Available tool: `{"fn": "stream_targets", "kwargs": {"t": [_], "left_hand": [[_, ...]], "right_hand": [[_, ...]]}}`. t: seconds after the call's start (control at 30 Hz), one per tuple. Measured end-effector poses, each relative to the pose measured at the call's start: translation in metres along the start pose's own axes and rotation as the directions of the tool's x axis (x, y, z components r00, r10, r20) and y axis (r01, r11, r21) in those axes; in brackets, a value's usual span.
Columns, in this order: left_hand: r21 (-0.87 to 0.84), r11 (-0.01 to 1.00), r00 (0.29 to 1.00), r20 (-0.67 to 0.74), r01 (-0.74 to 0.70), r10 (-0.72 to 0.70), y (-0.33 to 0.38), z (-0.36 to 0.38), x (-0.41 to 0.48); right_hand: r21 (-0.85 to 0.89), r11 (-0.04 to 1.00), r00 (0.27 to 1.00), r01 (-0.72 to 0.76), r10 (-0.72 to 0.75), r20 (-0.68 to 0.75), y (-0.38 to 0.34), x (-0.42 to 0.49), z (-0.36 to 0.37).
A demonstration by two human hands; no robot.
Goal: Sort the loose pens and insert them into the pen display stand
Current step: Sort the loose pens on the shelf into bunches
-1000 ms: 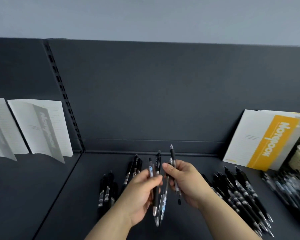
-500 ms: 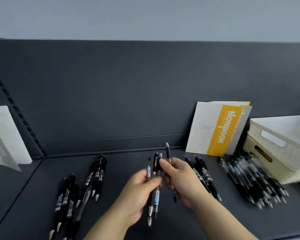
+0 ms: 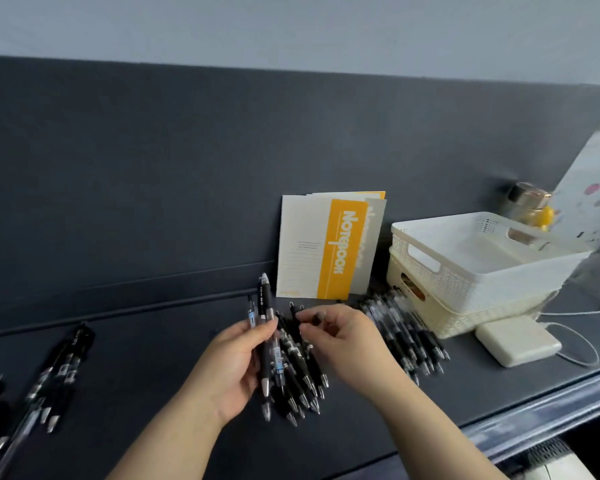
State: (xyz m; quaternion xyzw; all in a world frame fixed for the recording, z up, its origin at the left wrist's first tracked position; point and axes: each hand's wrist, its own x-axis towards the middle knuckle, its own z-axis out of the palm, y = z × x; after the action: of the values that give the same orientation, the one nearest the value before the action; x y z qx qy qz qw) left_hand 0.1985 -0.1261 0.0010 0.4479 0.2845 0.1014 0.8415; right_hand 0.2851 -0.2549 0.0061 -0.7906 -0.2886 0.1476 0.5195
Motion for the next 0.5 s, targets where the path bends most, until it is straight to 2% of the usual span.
{"fn": "stream_targets", "kwargs": {"t": [0.17,0.27,0.37,0.43,0.5], "left_hand": [[-0.018,0.998,0.997,0.041,0.065,-0.065,-0.014,0.036,0.008],[-0.044,0.994,0.993,0.058,0.101,-0.098,-0.019,0.052,0.013],[-0.063,0.991,0.99,0.078,0.118,-0.113,-0.023,0.066,0.017],[-0.028,0.997,0.995,0.059,0.078,-0.076,-0.026,0.073,0.02],[0.081,0.997,0.997,0.073,0.003,-0.009,-0.03,0.078,0.022]], "right_hand": [[-0.122,0.975,0.981,0.186,-0.19,-0.029,0.018,-0.01,-0.021],[-0.236,0.912,0.931,0.337,-0.36,-0.061,0.03,-0.011,-0.035],[-0.346,0.851,0.882,0.395,-0.457,-0.116,0.042,-0.009,-0.05],[-0.392,0.84,0.892,0.376,-0.442,-0.092,0.045,-0.008,-0.059],[-0.361,0.885,0.938,0.294,-0.339,-0.069,0.043,-0.006,-0.066]]}}
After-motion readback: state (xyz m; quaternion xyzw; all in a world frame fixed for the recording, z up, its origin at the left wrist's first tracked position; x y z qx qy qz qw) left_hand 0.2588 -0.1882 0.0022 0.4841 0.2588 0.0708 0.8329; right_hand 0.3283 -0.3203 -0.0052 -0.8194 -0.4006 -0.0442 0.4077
